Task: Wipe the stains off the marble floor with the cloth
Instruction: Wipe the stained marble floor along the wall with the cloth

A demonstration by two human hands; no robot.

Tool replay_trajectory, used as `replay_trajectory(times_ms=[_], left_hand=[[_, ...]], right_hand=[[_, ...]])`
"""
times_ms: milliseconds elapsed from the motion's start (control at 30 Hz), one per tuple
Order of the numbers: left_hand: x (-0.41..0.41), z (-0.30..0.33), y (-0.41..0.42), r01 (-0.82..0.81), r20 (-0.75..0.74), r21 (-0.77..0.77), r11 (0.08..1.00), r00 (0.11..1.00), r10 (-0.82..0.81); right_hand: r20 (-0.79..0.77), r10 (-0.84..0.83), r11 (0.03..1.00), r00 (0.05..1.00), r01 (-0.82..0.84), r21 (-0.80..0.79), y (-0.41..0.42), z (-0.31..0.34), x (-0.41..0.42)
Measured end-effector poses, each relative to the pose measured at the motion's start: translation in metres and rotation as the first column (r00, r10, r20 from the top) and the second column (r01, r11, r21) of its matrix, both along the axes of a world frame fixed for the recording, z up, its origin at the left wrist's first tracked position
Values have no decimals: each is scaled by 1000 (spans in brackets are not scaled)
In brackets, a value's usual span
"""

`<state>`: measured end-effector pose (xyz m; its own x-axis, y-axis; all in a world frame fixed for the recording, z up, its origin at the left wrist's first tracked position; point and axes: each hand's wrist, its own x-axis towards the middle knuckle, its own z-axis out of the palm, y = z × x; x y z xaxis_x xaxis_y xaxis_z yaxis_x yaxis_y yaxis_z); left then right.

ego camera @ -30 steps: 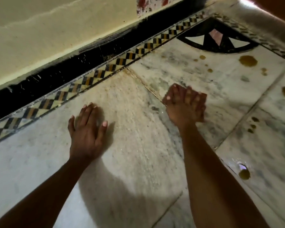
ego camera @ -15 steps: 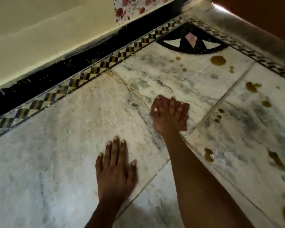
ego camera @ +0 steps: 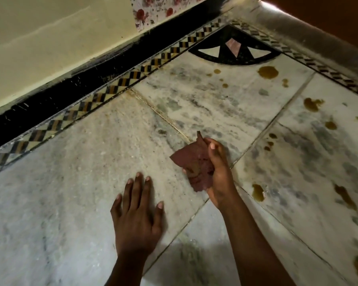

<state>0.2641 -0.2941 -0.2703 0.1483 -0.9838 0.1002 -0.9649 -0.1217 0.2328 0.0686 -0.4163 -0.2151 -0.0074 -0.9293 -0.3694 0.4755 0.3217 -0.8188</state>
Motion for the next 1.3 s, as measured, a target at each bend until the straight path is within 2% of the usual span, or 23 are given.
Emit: replay_trajectory(times_ms=[67, 267, 467, 533, 567, 600, 633, 667, 700, 733, 767, 800, 833, 900, 967, 1033, 1100, 1200, 1233, 1300], left_hand=[[0, 0, 0, -5, 5, -6, 1000, 1000, 5], [2, -1, 0, 0, -8, -11, 1000, 1000, 0], [2, 1, 0, -3, -8, -15, 1000, 1000, 3], [1, 1, 1, -1, -3, -20, 1000, 1000, 1], [1, 1, 1, 0, -4, -18, 1000, 1000, 0], [0, 1, 1, 0, -5, -15, 1000, 1000, -1], [0, 1, 1, 0, -4, -10, 1000, 1000, 0], [0, 2, 1, -2, -2, -9, 1000, 1000, 2], [0, 2, 1, -4, -2, -10, 1000, 1000, 4], [0, 2, 1, -5, -3, -11, 1000, 1000, 5], [0, 2, 0, -4, 2, -10, 1000, 1000, 4], [0, 2, 1, -3, 7, -3, 1000, 1000, 3], [1, 3, 1, -2, 11, 3, 1000, 1000, 2], [1, 3, 1, -6, 15, 12, 1000, 1000, 6], [1, 2, 1, -10, 16, 14, 1000, 1000, 10], [0, 1, 0, -11, 21, 6, 1000, 1000, 11], [-1, 1, -1, -12, 22, 9, 1000, 1000, 12], [-2, 6, 0, -16, 17, 27, 1000, 1000, 15], [-2, 9, -1, -12, 9, 29, 1000, 1000, 11], [-1, 12, -2, -16, 9, 43, 999, 1000, 16]], right_hand=[[32, -38, 995, 999, 35, 90, -6, -2, 2], [-109, -27, 983, 994, 46, 179, -6, -5, 3], [-55, -86, 991, 995, 91, 99, -2, 21, 2], [-143, -123, 985, 982, 138, 105, -4, 22, -5], [-313, -137, 980, 940, 174, 94, -4, 18, -12], [-554, -143, 977, 820, 205, 51, -4, 11, -19], [-773, -153, 974, 616, 226, -13, 1, 6, -25], [-902, -204, 967, 379, 222, -125, 7, 2, -29], [-934, -297, 950, 197, 159, -269, 11, -3, -31], [-919, -377, 926, 114, 48, -374, 13, -6, -31], [-906, -406, 906, 121, -77, -416, 13, -7, -29], [-920, -363, 898, 149, -207, -388, 11, -12, -26], [-953, -269, 897, 138, -325, -300, 8, -18, -23], [-997, -71, 894, -16, -444, -57, 1, -32, -12], [-986, -7, 913, -169, -404, 62, -12, -47, 1], [-967, 4, 928, -255, -360, 98, -27, -53, 16], [-958, -12, 913, -287, -394, 106, -29, -52, 25], [-946, -41, 792, -320, -588, 165, 12, -47, 1], [-943, -8, 789, -333, -581, 199, 26, -44, -19], [-928, 13, 854, -373, -479, 204, 30, -43, -56]])
